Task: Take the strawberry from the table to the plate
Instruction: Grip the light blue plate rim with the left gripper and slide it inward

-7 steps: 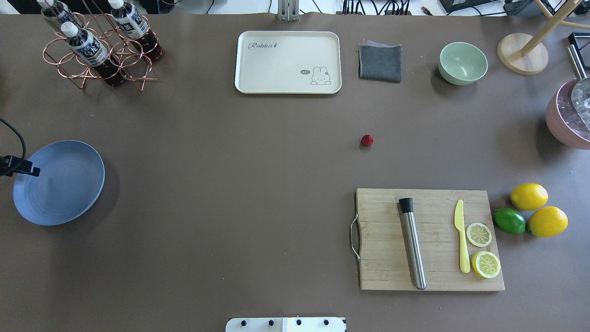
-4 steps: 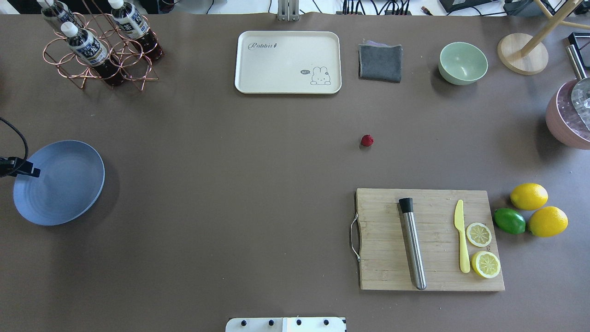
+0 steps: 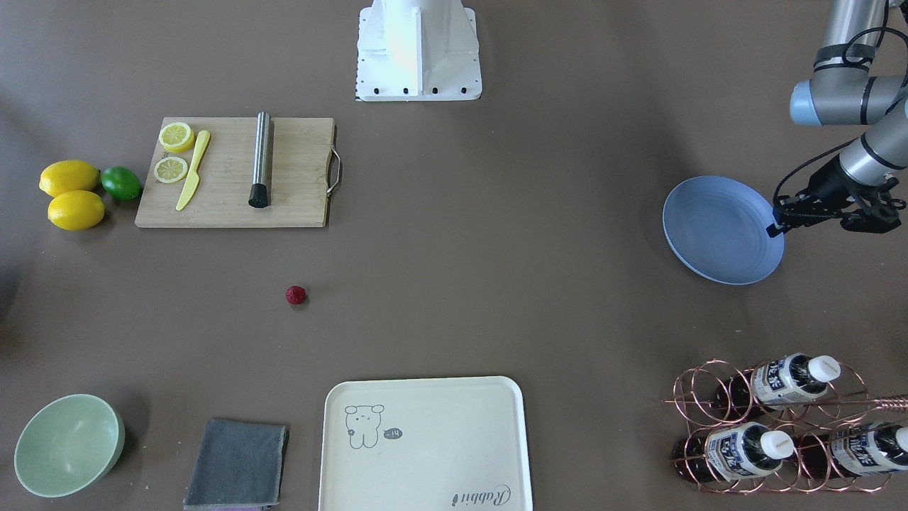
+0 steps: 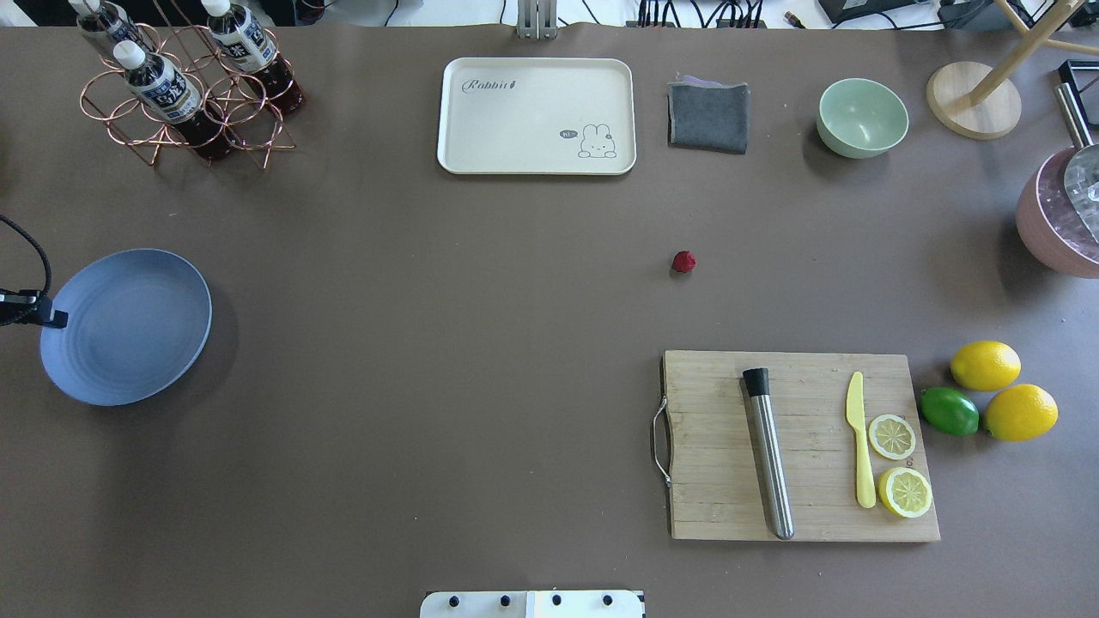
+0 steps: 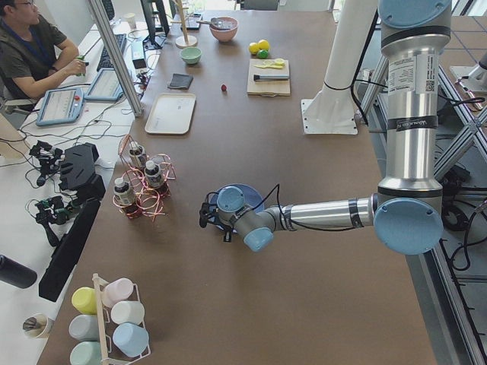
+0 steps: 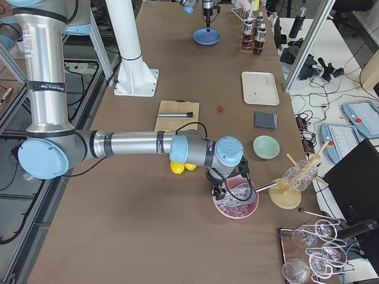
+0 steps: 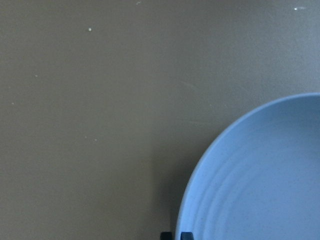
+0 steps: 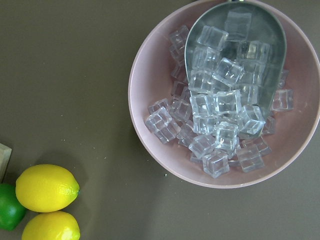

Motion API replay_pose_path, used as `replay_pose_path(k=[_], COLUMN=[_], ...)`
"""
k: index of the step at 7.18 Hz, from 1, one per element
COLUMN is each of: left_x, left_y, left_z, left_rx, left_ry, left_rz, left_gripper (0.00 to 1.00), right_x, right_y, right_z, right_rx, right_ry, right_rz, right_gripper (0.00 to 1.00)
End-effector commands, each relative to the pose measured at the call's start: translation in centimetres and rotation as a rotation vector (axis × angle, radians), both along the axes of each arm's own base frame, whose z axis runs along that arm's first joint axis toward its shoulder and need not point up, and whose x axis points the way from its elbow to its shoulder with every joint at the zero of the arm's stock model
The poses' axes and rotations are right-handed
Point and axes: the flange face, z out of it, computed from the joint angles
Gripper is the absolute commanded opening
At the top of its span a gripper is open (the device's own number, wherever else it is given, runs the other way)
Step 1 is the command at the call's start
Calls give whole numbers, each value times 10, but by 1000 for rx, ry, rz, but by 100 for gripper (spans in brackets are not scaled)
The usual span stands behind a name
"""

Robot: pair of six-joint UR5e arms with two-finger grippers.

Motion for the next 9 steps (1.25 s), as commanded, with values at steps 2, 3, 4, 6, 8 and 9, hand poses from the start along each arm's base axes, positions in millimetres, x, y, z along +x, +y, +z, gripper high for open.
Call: replay_pose_path(k=[2, 3, 4, 6, 8, 9], left_x=[11, 30, 51, 114, 154, 169], left_y=[-7, -7, -1, -10, -12, -12], left_z=[-89, -124, -148, -200, -261, -293], left_rx=[-84, -140, -153, -206, -243, -246], left_ry=[167, 213, 232, 270, 232, 208], left_rz=[-51, -82, -108, -142, -147, -157], left_gripper=[0, 0, 0, 0, 0, 0], right_x=[-43, -81, -118, -197, -272, -301], right_y=[-23, -28, -31, -37, -46, -45], right_z=[-48, -73, -89, -134, -186, -203], right_rx=[-56, -80, -85, -125, -144, -144], right_ry=[-59, -60, -78, -109, -97, -99], right_rz=[47, 91, 118, 200, 240, 231], right_gripper=[98, 98, 98, 98, 98, 98])
